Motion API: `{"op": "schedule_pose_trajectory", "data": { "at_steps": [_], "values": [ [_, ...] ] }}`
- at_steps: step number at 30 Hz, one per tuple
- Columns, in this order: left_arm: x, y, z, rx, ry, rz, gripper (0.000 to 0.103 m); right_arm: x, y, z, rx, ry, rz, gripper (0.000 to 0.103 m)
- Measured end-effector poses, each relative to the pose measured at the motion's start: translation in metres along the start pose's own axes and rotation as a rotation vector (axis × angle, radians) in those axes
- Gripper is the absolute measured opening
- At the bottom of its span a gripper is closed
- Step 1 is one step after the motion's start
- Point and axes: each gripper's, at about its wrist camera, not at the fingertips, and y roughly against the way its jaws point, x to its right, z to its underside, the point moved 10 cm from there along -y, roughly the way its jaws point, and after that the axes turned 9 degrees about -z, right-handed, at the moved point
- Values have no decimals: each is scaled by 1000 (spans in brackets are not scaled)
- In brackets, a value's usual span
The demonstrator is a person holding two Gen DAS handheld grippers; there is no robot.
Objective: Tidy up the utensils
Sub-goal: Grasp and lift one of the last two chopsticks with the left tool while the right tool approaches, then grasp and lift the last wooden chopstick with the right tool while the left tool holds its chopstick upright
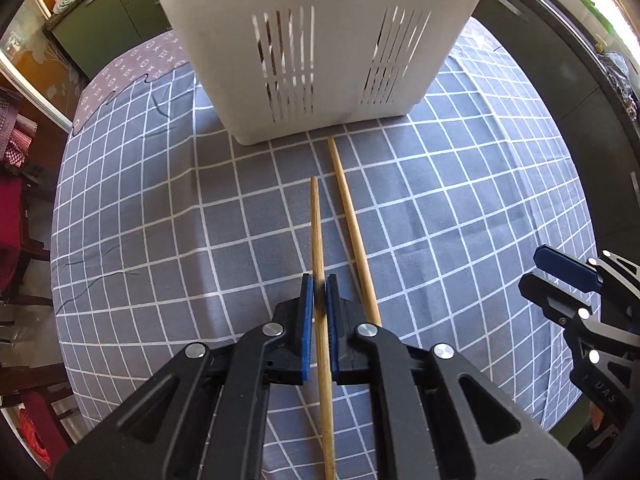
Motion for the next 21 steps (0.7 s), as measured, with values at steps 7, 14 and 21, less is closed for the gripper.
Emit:
{"op": "schedule_pose_trajectory", "data": {
  "at_steps": [7,14,21],
  "values": [
    [-22,75,7,198,38,52,6,-4,-1,0,0,5,8,28],
    [-39,139,26,372,49,66,6,-24,-11,-14,11,-18,-40,31],
    [-46,164,41,458,40,56,6,-52,-43,-28,-41,10,-29,31]
  ]
}}
